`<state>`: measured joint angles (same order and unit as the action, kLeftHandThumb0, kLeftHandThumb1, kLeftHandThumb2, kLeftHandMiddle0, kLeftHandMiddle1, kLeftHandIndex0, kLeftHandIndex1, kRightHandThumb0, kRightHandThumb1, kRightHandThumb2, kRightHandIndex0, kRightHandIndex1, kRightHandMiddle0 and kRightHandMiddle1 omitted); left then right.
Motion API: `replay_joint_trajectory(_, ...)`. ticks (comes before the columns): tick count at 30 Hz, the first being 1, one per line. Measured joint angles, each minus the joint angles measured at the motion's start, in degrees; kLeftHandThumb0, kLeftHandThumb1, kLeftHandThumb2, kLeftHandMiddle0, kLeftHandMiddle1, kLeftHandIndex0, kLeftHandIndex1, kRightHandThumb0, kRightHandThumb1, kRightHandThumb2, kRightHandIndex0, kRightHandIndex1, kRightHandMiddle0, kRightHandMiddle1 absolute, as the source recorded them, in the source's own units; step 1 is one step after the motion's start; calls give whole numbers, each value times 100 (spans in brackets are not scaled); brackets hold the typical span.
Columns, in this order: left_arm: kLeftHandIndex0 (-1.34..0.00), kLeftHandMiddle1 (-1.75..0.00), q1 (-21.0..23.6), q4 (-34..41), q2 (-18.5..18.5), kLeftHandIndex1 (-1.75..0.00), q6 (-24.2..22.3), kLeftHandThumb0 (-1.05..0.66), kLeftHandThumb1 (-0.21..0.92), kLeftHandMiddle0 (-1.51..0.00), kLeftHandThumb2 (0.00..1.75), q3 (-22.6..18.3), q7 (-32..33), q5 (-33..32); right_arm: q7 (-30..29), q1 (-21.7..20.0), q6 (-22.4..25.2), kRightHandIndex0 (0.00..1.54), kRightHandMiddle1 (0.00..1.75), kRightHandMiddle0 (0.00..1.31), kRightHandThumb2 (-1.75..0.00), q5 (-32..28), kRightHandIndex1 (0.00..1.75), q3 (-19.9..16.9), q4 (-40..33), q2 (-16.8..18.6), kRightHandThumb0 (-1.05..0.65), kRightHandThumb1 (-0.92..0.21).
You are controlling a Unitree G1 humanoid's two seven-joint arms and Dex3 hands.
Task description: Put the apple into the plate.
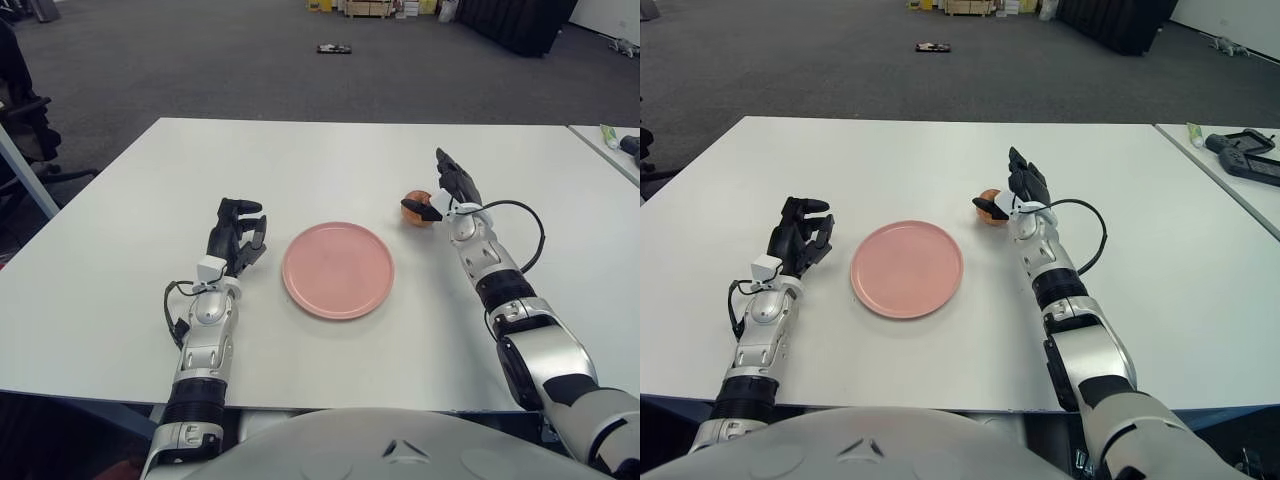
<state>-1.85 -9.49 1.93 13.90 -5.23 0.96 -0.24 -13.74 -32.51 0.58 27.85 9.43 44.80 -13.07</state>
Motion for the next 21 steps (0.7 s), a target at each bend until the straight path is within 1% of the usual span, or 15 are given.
replay_joint_trajectory(6, -19, -147, -37, 69, -10, -175, -72, -35, 92, -40, 53, 0, 9, 0, -2, -75, 192, 2, 0, 0, -84, 0, 3, 70, 228, 18, -89, -48)
replay_joint_trajectory(7, -19, -148, -44, 77, -11, -175, -91, -35, 92, -40, 53, 0, 20, 0, -5, -96, 226, 1, 0, 0, -86, 0, 9, 83, 275, 25, -87, -47)
replay_joint_trajectory(11, -19, -149, -59, 93, -31, -175, -123, -35, 92, -39, 53, 2, 61, 4, -46, -173, 274, 0, 1, 1, -89, 1, 22, 134, 477, 41, -84, -45)
replay_joint_trajectory(15, -19, -149, -64, 131, -48, -175, -175, -35, 92, -39, 53, 3, 91, 17, -84, -260, 274, 0, 11, 0, -87, 10, 33, 213, 646, 42, -85, -48)
replay_joint_trajectory(21, -19, -149, -71, 206, -51, -175, -241, -35, 92, -40, 53, 5, 96, 44, -78, -366, 251, 0, 20, 0, -85, 24, 40, 390, 833, 41, -84, -49)
